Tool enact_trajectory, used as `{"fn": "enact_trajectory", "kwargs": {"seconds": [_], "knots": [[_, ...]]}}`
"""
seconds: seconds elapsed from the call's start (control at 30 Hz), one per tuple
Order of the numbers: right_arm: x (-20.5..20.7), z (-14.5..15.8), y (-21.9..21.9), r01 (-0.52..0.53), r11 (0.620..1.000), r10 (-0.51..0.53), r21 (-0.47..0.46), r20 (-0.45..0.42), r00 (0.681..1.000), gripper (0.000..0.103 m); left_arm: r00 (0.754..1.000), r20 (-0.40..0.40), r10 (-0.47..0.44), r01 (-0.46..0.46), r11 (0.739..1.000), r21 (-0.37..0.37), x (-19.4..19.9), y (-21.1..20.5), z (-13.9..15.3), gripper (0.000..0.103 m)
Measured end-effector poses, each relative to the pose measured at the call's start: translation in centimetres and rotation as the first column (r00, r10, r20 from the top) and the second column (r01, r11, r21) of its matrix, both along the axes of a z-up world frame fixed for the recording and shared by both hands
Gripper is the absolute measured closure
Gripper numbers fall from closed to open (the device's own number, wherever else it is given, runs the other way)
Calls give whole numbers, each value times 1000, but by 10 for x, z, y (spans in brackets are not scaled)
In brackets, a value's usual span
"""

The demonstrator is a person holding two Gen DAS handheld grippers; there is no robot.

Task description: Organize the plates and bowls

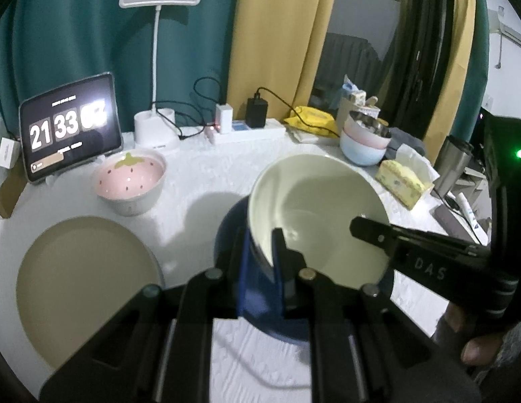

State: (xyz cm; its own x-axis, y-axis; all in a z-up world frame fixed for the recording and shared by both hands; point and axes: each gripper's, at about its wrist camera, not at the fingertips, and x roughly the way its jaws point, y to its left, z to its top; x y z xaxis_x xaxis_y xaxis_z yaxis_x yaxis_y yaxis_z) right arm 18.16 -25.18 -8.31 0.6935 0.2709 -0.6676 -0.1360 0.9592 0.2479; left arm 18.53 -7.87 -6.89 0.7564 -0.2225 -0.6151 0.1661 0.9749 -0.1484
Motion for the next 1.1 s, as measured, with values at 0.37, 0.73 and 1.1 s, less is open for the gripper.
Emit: {"fn": "enact_trajectory", "kwargs": {"seconds": [0.37,0.73,1.1], "knots": [[-1,-18,5,2,1000,-4,-29,-53,999,87,999,-54,-6,7,1000,18,-2,0,-16,90],[4,-19,16,11,996,-15,-88,-40,999,85,997,-26,-78,79,996,36,-14,-19,-11,90],[4,-9,13,70,983,-67,-168,22,998,73,999,-24,-35,35,999,18,-8,1,-8,88]]}}
